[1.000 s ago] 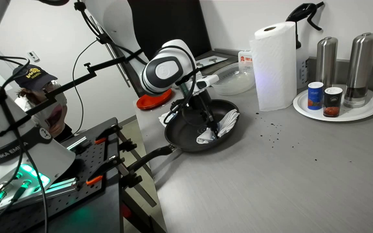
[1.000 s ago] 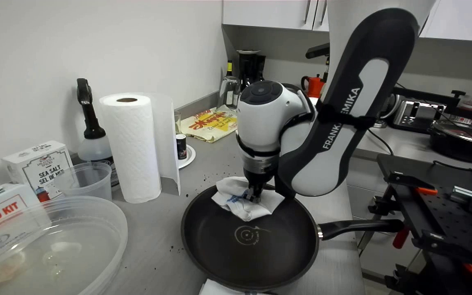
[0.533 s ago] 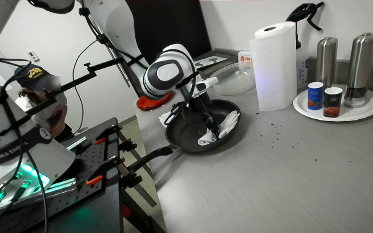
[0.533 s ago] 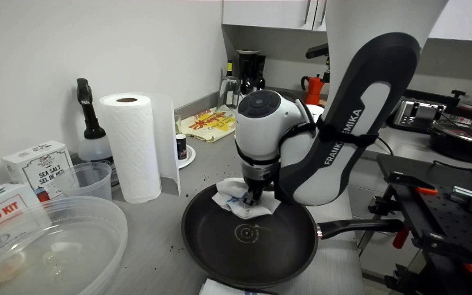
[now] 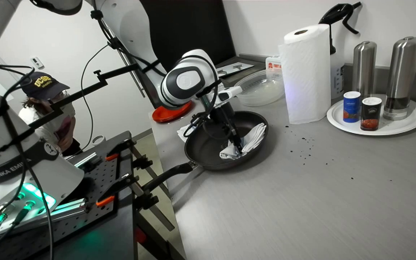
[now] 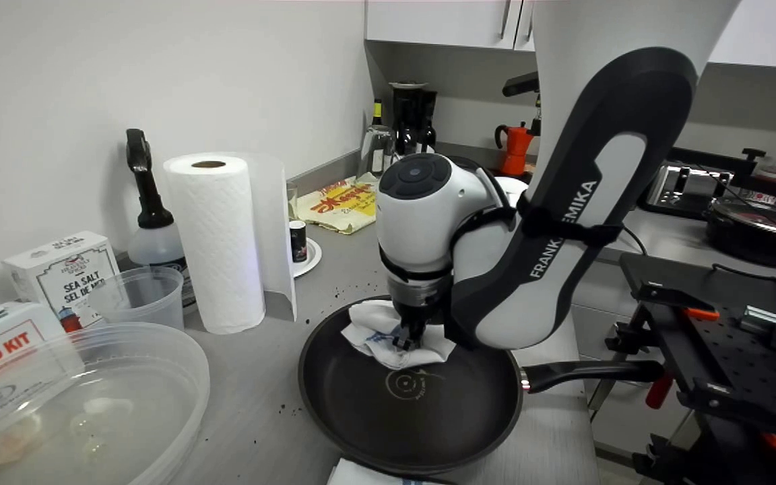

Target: Use the towel to partially wipe the pan

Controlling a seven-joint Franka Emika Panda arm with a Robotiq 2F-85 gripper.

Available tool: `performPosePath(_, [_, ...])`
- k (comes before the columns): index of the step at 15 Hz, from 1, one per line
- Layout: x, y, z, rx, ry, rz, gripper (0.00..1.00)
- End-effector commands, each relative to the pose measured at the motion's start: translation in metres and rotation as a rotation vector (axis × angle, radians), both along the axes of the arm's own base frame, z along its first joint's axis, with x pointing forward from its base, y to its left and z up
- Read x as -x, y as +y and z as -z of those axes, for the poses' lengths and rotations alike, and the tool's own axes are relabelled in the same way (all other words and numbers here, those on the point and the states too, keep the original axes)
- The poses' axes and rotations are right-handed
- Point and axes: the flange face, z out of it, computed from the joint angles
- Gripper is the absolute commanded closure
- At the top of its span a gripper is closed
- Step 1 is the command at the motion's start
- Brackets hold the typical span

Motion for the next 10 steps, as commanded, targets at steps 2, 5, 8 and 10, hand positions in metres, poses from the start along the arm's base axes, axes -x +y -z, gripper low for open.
performPosePath(2, [-0.002,0.044,0.006,-0.091,0.035,0.027,0.94])
performPosePath(5, [-0.004,0.072,0.003,-0.156,0.057,0.035,0.94])
performPosePath(8, [-0.002,0.093,0.003,-0.212,0.072,0.047,0.94])
performPosePath(10, [0.001,0.101,0.005,-0.237,0.081,0.053,0.94])
